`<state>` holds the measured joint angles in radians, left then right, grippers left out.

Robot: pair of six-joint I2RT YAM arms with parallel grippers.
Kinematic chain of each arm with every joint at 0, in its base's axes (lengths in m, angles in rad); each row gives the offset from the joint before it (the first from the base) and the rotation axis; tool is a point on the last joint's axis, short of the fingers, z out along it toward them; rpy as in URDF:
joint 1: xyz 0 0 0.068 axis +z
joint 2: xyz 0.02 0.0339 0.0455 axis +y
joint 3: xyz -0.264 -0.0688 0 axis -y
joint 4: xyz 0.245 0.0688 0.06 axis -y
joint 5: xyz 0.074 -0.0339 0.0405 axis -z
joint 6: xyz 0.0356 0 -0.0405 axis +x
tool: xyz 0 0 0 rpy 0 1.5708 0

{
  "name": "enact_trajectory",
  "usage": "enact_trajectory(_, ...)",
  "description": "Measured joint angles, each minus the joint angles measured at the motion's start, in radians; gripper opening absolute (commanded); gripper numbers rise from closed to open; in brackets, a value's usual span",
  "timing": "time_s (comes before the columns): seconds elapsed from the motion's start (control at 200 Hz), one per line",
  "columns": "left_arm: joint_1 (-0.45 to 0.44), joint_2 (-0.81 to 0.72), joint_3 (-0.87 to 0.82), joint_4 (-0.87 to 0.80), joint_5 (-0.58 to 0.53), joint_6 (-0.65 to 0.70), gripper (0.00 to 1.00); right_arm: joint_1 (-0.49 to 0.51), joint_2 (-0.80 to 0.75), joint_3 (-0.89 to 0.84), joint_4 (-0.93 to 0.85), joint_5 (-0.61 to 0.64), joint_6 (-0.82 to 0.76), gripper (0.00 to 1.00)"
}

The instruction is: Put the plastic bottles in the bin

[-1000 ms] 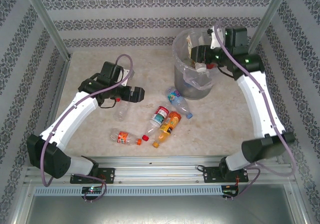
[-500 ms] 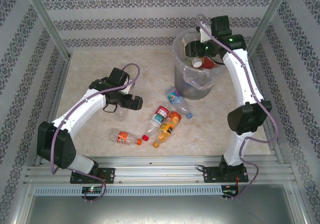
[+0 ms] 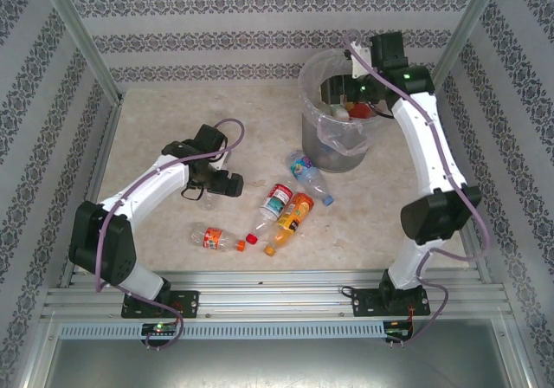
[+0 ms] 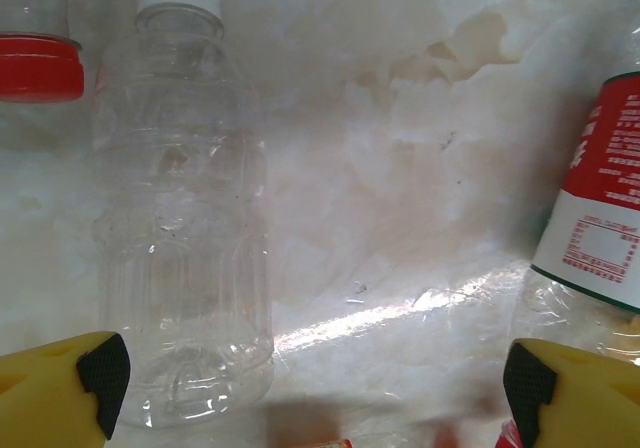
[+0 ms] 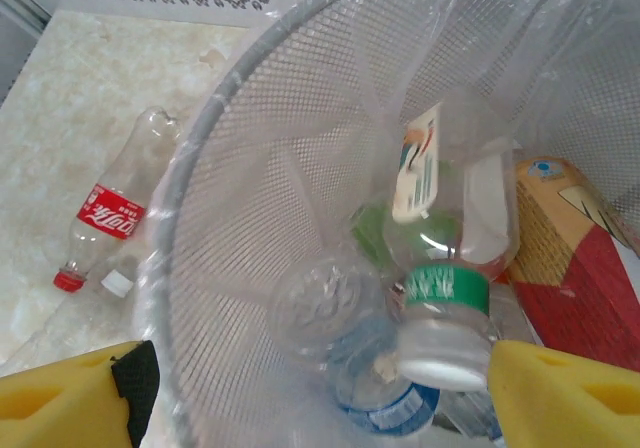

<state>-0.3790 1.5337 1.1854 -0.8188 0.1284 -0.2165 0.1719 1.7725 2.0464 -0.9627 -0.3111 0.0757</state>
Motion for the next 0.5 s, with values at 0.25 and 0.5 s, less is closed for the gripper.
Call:
enact_trajectory(0.25,0.0,0.042,0.0,-0.001,-0.056,-0.012,0.96,0.002,-0.311,-0.295,0.129,-0.104,0.054,0.88)
enact_trajectory(0.5,0.0,0.117,0.0,-0.008,-0.115,-0.021,0.95,0.083,-0.533,-0.553,0.232,-0.255,0.142,0.92)
